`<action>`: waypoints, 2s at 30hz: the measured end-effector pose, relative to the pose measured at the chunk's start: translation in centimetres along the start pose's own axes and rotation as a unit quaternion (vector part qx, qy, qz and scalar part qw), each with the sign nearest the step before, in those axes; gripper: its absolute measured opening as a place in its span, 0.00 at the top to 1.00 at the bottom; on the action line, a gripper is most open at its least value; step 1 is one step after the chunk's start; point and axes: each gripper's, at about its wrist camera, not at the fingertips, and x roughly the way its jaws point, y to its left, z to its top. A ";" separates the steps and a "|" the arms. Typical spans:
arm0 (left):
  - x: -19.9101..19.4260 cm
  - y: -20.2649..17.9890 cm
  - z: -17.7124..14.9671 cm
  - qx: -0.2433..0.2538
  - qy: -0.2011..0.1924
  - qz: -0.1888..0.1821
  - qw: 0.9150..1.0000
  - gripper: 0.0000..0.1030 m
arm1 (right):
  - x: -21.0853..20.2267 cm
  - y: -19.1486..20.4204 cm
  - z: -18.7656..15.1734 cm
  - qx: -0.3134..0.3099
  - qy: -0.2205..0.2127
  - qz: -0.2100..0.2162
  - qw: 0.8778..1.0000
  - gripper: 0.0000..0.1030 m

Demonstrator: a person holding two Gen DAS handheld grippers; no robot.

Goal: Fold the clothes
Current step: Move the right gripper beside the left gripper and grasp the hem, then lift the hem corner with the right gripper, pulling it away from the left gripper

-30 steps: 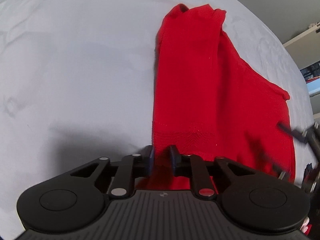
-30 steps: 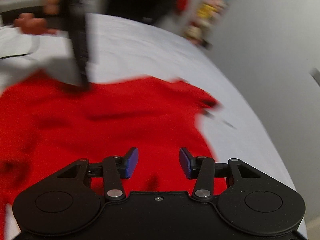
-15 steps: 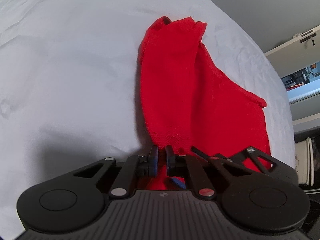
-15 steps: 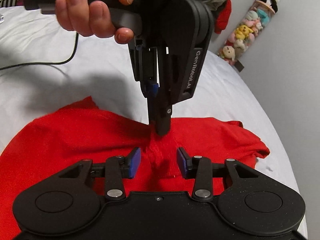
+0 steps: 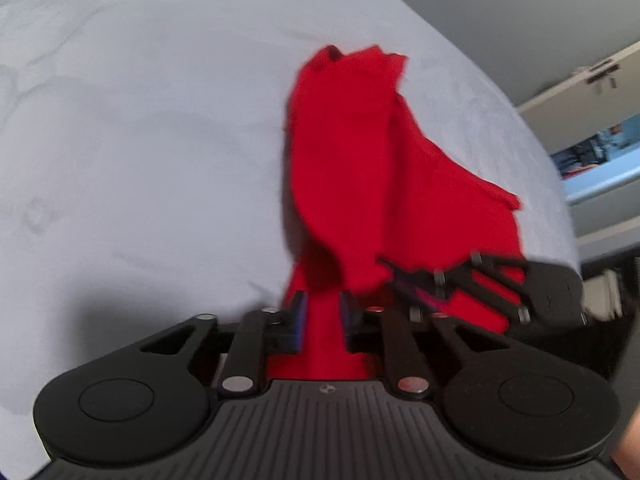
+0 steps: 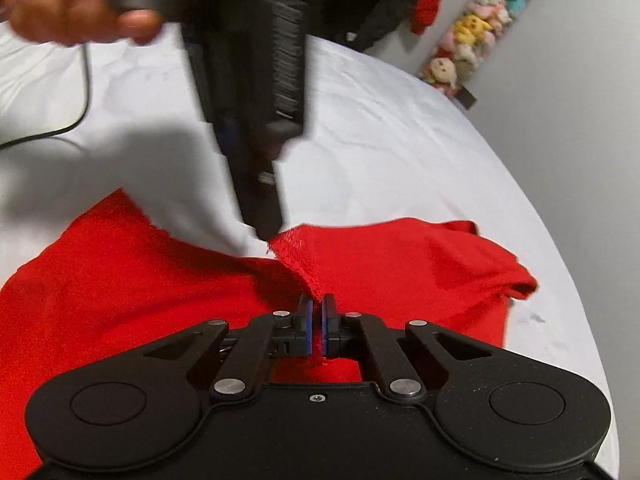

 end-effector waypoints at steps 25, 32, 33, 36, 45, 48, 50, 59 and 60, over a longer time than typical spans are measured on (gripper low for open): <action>3.0 1.4 5.8 -0.068 -0.085 0.000 0.994 0.83 | -2.3 -14.7 -5.0 0.159 0.082 -0.153 0.972 0.99; 5.0 3.5 7.7 -0.127 -0.066 -0.015 0.990 0.79 | -1.8 -14.7 -6.4 0.160 0.079 -0.141 0.974 0.99; 5.0 3.6 7.5 -0.130 -0.064 -0.018 0.989 0.79 | -1.8 -14.8 -6.4 0.161 0.078 -0.142 0.973 0.99; 6.0 3.2 7.4 -0.115 -0.062 -0.014 0.991 0.90 | -1.7 -15.3 -6.6 0.167 0.074 -0.152 0.971 0.99; 3.0 2.3 9.8 -0.040 -0.121 0.083 0.988 0.98 | -0.6 -19.3 -7.6 0.192 0.080 -0.216 0.954 0.99; 2.1 3.2 11.4 -0.036 -0.120 0.111 0.986 0.98 | -0.1 -21.3 -8.2 0.205 0.083 -0.240 0.945 0.99; 2.1 3.8 11.8 -0.030 -0.107 0.132 0.985 0.98 | 0.6 -23.1 -8.8 0.211 0.090 -0.261 0.938 0.99; 4.1 3.5 11.5 0.037 -0.074 0.167 0.982 0.97 | 3.3 -29.4 -13.0 0.249 0.121 -0.320 0.906 0.99; 4.0 3.4 11.6 0.042 -0.078 0.163 0.983 0.93 | 3.7 -29.9 -13.4 0.253 0.122 -0.322 0.904 0.99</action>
